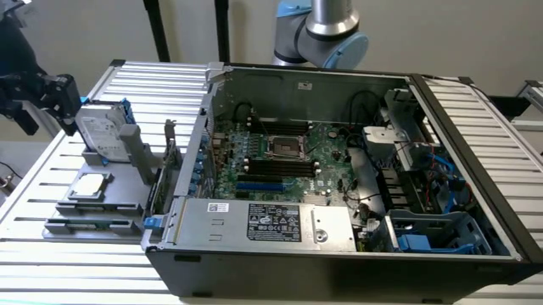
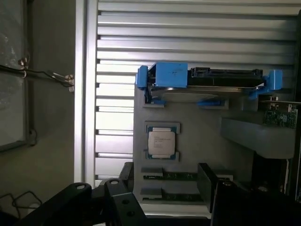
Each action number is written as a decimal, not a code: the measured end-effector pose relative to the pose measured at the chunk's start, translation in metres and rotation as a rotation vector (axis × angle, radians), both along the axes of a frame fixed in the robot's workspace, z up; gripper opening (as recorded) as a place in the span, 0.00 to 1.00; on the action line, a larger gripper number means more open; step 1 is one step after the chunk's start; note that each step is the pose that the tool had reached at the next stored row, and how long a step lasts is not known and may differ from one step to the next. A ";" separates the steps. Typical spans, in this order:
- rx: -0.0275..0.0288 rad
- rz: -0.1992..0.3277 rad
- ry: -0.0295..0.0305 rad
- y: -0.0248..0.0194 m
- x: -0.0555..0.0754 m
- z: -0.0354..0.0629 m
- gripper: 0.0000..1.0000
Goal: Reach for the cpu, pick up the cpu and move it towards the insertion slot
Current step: 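Pick up the cpu and move it towards the insertion slot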
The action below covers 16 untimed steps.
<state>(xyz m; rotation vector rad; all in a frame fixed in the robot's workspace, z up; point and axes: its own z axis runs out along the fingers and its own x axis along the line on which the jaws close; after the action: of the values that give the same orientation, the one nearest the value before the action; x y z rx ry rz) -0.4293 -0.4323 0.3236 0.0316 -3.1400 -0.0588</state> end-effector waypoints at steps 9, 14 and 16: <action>0.0000 0.000 -0.0001 0.0014 0.004 -0.0164 0.65; 0.0000 -0.003 -0.0001 0.0016 0.004 -0.0255 0.65; 0.0000 -0.005 0.0000 0.0016 0.004 -0.0290 0.65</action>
<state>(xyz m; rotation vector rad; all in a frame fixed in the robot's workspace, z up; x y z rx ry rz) -0.4252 -0.4307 0.2946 0.0230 -3.1401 -0.0588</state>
